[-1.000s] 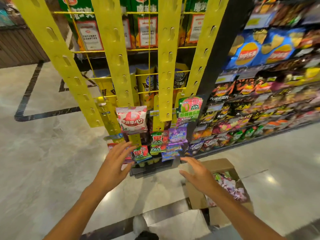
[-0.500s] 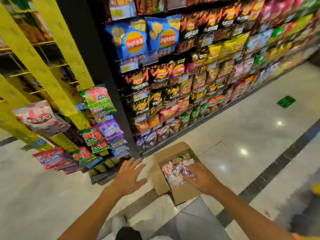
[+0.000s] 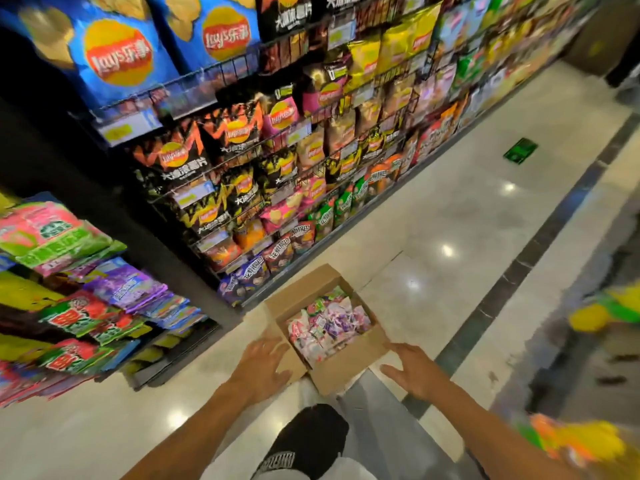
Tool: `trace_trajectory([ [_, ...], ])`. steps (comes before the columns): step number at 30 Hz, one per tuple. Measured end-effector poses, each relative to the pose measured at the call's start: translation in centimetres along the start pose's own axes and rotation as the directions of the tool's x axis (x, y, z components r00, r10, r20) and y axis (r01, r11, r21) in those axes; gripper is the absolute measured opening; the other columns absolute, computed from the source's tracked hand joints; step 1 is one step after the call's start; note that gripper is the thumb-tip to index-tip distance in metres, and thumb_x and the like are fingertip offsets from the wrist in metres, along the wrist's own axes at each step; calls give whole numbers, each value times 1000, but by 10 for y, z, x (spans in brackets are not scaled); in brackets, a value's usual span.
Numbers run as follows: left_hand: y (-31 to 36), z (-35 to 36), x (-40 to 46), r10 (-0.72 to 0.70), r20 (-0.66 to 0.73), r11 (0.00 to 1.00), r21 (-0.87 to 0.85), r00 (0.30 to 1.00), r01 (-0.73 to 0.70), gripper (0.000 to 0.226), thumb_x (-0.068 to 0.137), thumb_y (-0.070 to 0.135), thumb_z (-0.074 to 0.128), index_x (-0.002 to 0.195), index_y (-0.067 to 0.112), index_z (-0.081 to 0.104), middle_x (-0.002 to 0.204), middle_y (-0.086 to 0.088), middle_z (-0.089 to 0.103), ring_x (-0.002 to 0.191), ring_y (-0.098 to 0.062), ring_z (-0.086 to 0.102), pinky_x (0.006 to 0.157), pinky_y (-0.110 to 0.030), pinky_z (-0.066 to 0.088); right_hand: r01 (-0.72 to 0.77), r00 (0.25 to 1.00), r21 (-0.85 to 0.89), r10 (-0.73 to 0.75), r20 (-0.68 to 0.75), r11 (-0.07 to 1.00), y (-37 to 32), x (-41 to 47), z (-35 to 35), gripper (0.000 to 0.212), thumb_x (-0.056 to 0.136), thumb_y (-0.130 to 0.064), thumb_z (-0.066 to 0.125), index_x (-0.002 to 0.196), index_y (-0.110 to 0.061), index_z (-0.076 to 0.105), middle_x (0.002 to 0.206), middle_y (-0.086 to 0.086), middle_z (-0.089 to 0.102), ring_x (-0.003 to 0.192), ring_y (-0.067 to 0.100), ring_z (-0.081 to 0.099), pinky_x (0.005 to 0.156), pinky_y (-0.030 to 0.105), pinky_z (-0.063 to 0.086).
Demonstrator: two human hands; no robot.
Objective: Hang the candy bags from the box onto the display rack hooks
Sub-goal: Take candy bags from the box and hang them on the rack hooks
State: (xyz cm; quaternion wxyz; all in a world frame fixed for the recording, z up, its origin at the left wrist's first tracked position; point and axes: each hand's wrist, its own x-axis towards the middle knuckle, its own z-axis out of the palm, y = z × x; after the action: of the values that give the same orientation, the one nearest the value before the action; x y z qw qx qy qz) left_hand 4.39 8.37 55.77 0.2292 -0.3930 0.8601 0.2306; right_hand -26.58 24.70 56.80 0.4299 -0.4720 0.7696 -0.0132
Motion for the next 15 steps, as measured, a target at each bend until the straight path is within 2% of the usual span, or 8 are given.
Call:
trace_trajectory([
  [2, -4, 6, 25, 7, 57, 999, -42, 998, -5, 68, 96, 60, 38, 155, 27, 25, 165, 1, 17, 152, -24, 15, 123, -37, 11, -17, 1000, -17, 17, 1, 1000, 14, 9, -5, 132, 53, -102, 7, 151, -20, 40, 155, 3, 43, 140, 22, 43, 112, 27, 33],
  [3, -8, 7, 37, 8, 68, 996, -86, 998, -2, 66, 97, 57, 42, 154, 26, 29, 163, 0, 22, 151, -25, 18, 123, -38, 13, -46, 999, -31, 47, 16, 998, 19, 15, -8, 126, 58, -100, 10, 151, -20, 41, 155, 2, 44, 139, 21, 44, 112, 28, 34],
  [5, -14, 7, 62, 31, 27, 995, -101, 999, -28, 63, 94, 54, 45, 146, 19, 47, 154, -6, 41, 143, -31, 38, 118, -40, 28, -122, 991, -53, 125, 49, 991, 23, 31, -18, 97, 80, -86, 30, 150, -20, 42, 153, 1, 46, 135, 19, 48, 110, 28, 37],
  [7, -21, 11, 91, 41, 38, 989, -144, 998, -35, 60, 84, 53, 47, 120, 12, 70, 126, -12, 67, 113, -34, 66, 96, -44, 53, -169, 981, -59, 173, 86, 984, 30, 56, -25, 76, 92, -66, 49, 149, -17, 43, 150, 3, 50, 130, 18, 53, 108, 26, 40],
  [8, -27, 22, 105, 21, 19, 985, -174, 1000, -17, 57, 79, 51, 50, 110, 10, 75, 114, -12, 72, 100, -34, 71, 85, -45, 58, -182, 977, -74, 189, 97, 981, 31, 69, -29, 69, 94, -56, 57, 149, -16, 44, 148, 4, 52, 126, 18, 56, 106, 25, 40],
  [9, -30, 33, 116, -6, 2, 979, -203, 1000, 6, 53, 76, 48, 56, 107, 9, 75, 110, -13, 73, 96, -34, 72, 81, -46, 60, -186, 976, -85, 194, 100, 979, 33, 84, -30, 63, 95, -47, 60, 148, -16, 45, 146, 5, 54, 123, 18, 58, 104, 25, 41],
  [11, -32, 46, 137, -49, 12, 963, -265, 999, 50, 53, 72, 40, 69, 115, 9, 71, 117, -12, 70, 103, -35, 70, 86, -46, 58, -190, 974, -74, 198, 114, 979, 32, 115, -32, 57, 96, -39, 63, 147, -16, 47, 144, 5, 55, 123, 20, 57, 103, 24, 40],
  [15, -32, 85, 175, -153, 15, 912, -383, 988, 148, 54, 75, 36, 71, 125, 14, 66, 129, -9, 65, 114, -32, 64, 93, -47, 55, -164, 968, -62, 172, 183, 985, 53, 197, -10, 56, 94, -35, 67, 144, -17, 49, 143, 5, 55, 129, 21, 54, 105, 27, 40],
])
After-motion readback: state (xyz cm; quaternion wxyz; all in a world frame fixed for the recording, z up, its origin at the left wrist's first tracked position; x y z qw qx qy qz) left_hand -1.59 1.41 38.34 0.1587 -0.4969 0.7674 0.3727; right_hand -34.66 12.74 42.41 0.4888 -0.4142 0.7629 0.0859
